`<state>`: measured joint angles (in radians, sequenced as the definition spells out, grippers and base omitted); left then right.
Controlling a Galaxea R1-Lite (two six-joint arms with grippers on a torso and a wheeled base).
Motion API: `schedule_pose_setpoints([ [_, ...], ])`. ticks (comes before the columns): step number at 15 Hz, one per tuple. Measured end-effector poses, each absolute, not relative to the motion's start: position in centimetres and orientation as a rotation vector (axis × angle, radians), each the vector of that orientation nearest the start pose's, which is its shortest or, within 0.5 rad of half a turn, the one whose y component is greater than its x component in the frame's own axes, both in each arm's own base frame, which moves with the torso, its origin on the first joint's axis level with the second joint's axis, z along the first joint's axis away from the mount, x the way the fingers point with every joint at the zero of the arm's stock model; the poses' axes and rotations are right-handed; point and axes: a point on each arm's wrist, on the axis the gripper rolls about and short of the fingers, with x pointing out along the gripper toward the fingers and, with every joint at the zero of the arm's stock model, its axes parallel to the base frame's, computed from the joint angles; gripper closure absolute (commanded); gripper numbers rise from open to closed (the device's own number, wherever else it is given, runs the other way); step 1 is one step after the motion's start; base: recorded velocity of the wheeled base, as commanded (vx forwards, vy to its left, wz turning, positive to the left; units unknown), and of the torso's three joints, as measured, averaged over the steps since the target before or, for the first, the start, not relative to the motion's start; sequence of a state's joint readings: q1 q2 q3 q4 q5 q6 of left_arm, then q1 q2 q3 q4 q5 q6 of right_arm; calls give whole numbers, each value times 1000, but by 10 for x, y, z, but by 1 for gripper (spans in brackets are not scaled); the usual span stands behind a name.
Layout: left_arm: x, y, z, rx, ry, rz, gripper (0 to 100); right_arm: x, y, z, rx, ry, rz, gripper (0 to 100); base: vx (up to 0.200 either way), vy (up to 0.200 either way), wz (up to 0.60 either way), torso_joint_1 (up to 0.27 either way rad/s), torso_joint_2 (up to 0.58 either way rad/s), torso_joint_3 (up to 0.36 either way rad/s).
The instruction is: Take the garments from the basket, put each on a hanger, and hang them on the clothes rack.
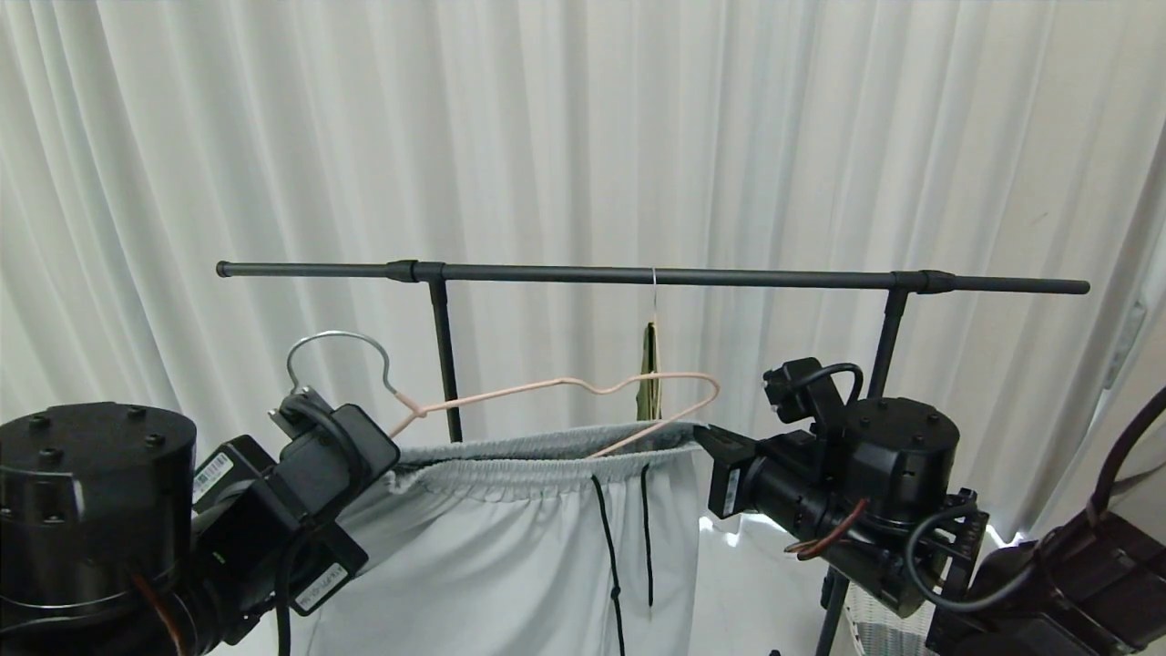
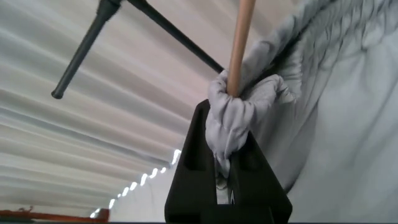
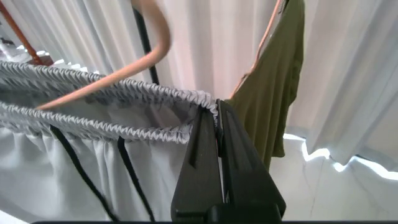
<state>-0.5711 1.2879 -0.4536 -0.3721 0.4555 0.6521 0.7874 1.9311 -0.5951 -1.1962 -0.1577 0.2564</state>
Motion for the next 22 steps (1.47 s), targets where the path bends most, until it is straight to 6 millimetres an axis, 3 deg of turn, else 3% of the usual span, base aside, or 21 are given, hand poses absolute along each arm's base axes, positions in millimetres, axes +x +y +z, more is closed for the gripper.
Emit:
schedule_pose_setpoints([
  [12, 180, -91, 125, 935, 553, -249, 100, 207, 207, 136, 142, 144, 635, 100, 0, 0, 0, 0, 0, 0],
  [18, 190, -94, 104, 978, 649, -272, 100, 203, 205, 144, 99, 104, 651, 100, 0, 0, 0, 0, 0, 0],
  [22, 202, -100, 104, 951, 619, -257, 100, 183, 213, 138, 79, 129, 716, 100, 0, 0, 0, 0, 0, 0],
])
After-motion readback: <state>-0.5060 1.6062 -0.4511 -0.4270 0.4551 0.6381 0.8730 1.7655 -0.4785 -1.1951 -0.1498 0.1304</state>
